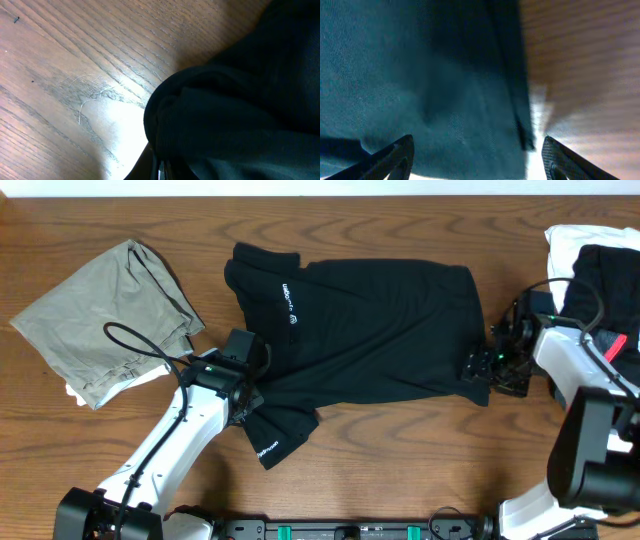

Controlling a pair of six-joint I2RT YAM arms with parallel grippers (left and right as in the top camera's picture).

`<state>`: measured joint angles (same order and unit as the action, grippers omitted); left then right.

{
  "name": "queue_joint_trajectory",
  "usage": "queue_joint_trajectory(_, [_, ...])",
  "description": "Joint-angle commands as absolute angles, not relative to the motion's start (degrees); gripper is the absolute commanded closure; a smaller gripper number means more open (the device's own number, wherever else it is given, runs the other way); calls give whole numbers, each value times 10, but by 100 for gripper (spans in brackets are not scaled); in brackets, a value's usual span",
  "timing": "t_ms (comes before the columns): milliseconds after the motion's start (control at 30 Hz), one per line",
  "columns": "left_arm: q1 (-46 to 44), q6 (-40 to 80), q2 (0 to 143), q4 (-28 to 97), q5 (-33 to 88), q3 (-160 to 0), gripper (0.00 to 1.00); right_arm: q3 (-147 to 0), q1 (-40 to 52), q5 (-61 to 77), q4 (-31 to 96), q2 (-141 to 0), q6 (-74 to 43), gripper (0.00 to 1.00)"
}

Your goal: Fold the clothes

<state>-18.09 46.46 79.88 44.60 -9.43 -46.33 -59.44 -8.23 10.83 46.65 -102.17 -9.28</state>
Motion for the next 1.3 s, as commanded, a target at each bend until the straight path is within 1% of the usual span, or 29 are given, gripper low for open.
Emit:
queue_joint_trajectory(0, [-178, 461, 801, 449, -112, -463, 94, -591, -70, 138, 465, -1037, -76, 21])
queue_joint_trajectory(233, [-178, 461, 801, 449, -112, -463, 94, -591, -56, 137, 473, -1049, -75, 25])
queue_joint_trajectory(267, [-178, 461, 801, 449, -112, -463, 94, -591, -54, 138, 473, -1049, -72, 28])
queue_joint_trajectory(300, [-178, 461, 801, 449, -111, -463, 94, -591, -52, 138, 473, -1049, -69, 37])
queue_joint_trajectory(333, [-178, 461, 801, 449, -111, -463, 94, -591, -50, 138, 474, -1049, -65, 47])
queue_joint_trajectory(433, [-178, 461, 801, 449, -111, -463, 94, -591, -46, 138, 474, -1049, -60, 81])
queue_joint_trajectory(467, [-178, 461, 801, 449, -111, -463, 94, -591, -46, 138, 474, -1049, -56, 96])
queue_joint_trajectory(500, [-178, 461, 801, 449, -111, -463, 94, -591, -46, 138, 476, -1049, -55, 99])
queue_joint_trajectory(700, [-178, 461, 801, 449, -110, -463, 94, -592, -46, 138, 525, -1027, -55, 99])
queue_joint_trajectory(867, [-178, 461, 801, 448, -110, -463, 94, -593, -46, 145, 594, -928, -55, 99])
queue_joint_trajectory(933, [-178, 461, 801, 447, -110, -463, 94, -593, -46, 153, 595, -875, -55, 99])
queue_joint_trajectory(1100, [-178, 461, 801, 443, -110, -463, 94, -593, -46, 154, 541, -772, -65, 99])
queue_joint_trajectory(1267, [-178, 461, 801, 443, -110, -463, 94, -593, -46, 155, 548, -773, -81, 99])
